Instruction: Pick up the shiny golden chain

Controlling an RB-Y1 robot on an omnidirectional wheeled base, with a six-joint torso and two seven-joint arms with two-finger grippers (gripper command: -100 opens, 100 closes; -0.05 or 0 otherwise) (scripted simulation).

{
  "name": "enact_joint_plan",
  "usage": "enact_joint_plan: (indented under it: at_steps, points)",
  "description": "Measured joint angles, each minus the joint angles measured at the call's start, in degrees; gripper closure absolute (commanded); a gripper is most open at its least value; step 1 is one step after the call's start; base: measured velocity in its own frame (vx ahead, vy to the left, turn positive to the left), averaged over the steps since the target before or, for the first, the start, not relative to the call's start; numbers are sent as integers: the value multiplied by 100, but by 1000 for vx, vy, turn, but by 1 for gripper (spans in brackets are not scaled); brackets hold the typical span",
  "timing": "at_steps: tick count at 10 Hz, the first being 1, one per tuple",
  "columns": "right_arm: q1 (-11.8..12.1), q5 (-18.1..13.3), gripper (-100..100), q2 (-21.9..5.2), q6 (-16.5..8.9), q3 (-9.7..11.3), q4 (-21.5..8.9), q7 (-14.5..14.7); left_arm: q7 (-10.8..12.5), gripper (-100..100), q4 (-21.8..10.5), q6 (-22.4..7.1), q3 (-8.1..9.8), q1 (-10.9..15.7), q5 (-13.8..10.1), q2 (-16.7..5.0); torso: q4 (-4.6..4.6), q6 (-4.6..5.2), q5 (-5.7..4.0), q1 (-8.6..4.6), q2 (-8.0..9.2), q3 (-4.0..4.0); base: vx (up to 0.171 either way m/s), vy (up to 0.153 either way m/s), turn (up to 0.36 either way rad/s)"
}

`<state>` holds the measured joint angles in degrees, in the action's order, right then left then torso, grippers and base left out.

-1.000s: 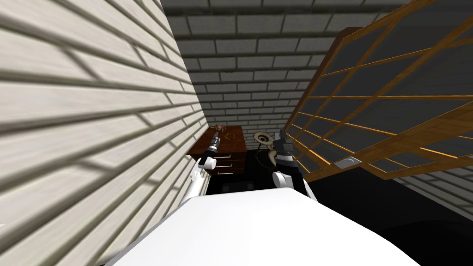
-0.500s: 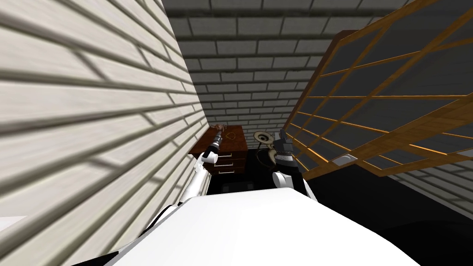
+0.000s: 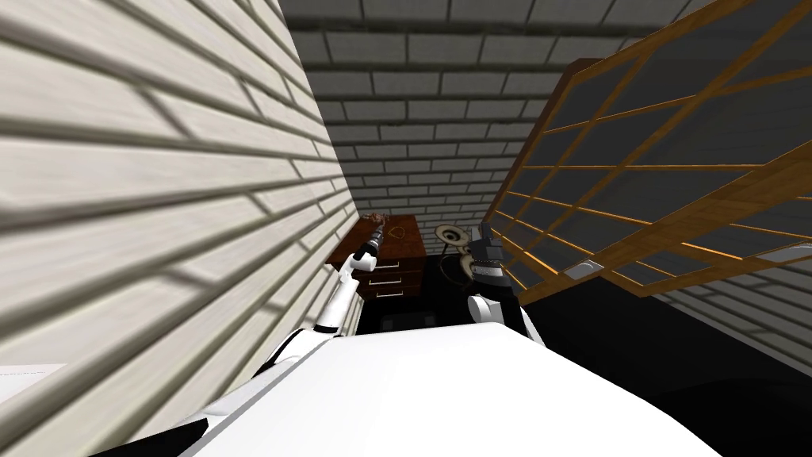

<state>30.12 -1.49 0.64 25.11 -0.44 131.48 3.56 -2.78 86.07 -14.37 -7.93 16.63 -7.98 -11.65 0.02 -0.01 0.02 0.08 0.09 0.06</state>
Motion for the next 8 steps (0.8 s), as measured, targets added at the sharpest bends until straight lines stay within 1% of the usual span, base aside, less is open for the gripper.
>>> enact_joint_plan:
  at_steps: [2,3,4,7,8]
  points:
    - [0,0,0,0,0,0,0,0,-16,-100,-339,-300,-7,345,-20,-29,-1,0,1,3,-1,-1,-32,35,-44]
    - [0,0,0,0,0,0,0,0,-19,-100,-542,-443,-18,539,-59,-76,0,1,1,3,2,1,-30,33,-35]
    - [0,0,0,0,0,0,0,0,-24,-100,-672,-570,-25,659,-73,-94,0,-1,1,2,1,0,-29,38,-65]
    - [0,0,0,0,0,0,0,0,-49,-100,-1196,-968,-38,1135,-126,-144,-1,0,0,1,-3,-2,-20,31,-51]
    - [0,0,0,0,0,0,0,0,-55,-100,-1302,-1112,-38,1247,-130,-152,-1,-1,0,0,-4,-2,-26,29,-85]
